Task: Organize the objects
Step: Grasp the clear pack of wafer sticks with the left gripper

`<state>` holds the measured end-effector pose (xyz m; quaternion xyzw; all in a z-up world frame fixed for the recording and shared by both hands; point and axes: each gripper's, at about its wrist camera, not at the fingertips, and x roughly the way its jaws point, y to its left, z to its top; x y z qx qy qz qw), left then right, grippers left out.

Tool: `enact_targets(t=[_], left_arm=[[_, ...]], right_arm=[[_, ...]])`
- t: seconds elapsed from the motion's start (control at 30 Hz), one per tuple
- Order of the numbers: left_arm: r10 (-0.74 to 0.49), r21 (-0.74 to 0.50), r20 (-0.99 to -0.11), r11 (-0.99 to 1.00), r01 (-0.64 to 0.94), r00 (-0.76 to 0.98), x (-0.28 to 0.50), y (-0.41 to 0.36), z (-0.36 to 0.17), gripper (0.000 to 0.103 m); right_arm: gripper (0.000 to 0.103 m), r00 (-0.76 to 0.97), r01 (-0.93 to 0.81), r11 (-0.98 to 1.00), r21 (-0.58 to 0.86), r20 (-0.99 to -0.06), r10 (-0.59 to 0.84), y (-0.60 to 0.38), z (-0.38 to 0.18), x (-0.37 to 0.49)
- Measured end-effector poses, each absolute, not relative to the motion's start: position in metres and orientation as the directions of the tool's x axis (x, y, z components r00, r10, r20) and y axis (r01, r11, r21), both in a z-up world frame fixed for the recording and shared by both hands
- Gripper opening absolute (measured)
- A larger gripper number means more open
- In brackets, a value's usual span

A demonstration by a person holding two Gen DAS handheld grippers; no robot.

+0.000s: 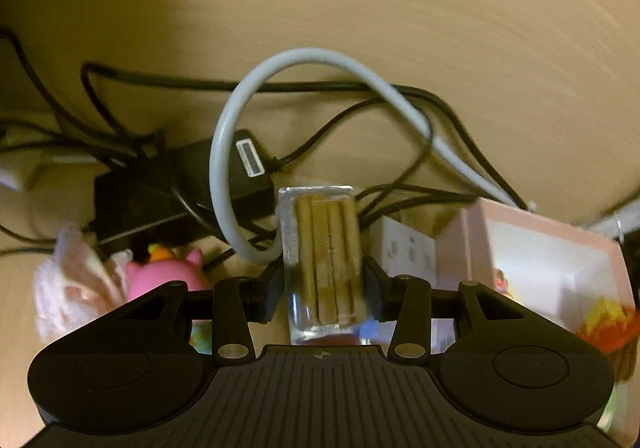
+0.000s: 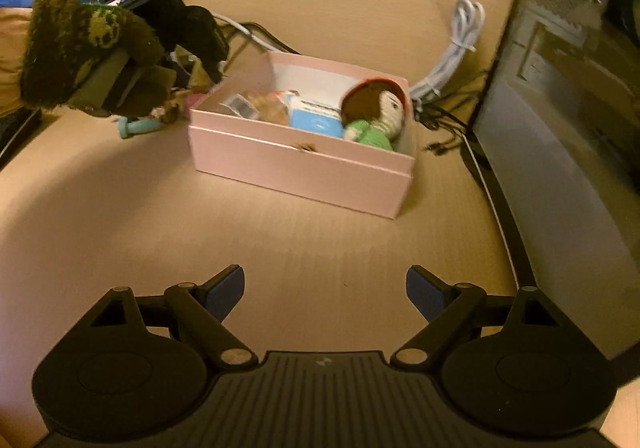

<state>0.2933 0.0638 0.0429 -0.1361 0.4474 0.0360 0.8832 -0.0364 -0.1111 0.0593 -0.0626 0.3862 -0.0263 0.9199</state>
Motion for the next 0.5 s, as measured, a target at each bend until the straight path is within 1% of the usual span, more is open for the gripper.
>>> enact_targets(t=[0.07,0.27,0.5], left_arm=[[-0.082,-0.26,-0.802,0.94,-0.222,0.592,0.294,0.069,0.039,0.046],[-0.111,-0.272,-0.785,0.946,-0.178,0.61,0.27,0.074,0.045,0.045],[-0.243,-0.372,-0.765,0.923,-0.101,0.596,0.192,0.09,0.05,0.045]], right_arm=[[0.089,0.694,0.016,0.99,-0.138,-0.711,-0.111,-0.116,0.058,-0.036],[0.089,0.695,0.018,0.99,-0.143,-0.71,-0.116,-0.117,0.057,-0.033],[0.089,0.704,-0.059,0.987,-0.147,-0.707,-0.063,-0.099,0.056,-0.027]])
